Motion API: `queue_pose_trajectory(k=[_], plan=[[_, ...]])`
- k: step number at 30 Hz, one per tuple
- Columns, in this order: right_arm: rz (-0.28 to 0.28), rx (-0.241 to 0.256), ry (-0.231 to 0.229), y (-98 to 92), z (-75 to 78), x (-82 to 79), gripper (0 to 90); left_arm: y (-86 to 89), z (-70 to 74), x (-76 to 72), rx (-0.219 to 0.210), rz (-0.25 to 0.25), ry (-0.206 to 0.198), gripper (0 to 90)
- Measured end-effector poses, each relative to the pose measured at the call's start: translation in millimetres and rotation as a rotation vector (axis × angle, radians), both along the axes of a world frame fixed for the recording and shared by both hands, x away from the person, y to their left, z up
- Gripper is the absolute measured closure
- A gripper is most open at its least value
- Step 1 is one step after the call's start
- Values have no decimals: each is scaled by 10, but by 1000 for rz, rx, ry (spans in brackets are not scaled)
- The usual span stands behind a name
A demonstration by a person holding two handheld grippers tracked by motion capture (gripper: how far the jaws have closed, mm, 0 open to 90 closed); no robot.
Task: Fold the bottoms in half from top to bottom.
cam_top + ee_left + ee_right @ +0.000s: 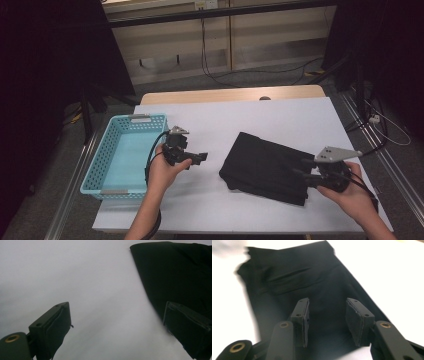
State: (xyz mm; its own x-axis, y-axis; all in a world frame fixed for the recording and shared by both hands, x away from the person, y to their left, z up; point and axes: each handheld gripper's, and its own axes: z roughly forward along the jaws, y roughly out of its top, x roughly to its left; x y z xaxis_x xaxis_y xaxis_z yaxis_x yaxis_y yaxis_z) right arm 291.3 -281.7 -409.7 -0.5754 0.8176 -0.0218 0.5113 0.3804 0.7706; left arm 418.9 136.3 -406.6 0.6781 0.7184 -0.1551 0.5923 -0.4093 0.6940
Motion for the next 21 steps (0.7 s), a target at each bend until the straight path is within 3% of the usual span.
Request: queue_pose_trajectory(k=[6,11,14,16,17,19,21], plan=[[-76,-27,67,67,-224,468,447,28,7,10,-4,2,3,79],[-90,-86,127,98,-382,628,467,43,19,8,-2,1,-2,80],[-100,-20,146,49,-412,638,567,32,15,5,0,-1,-2,80],[-82,3,152,32,-414,632,768,20,15,0,3,-2,-3,80],[-88,1,148,34,-405,626,798,20,15,0,3,-2,-3,80],[-68,-55,129,69,-379,606,822,24,25,3,-1,-1,-6,81],[-79,-61,116,77,-349,596,828,33,24,8,-3,2,-2,81]])
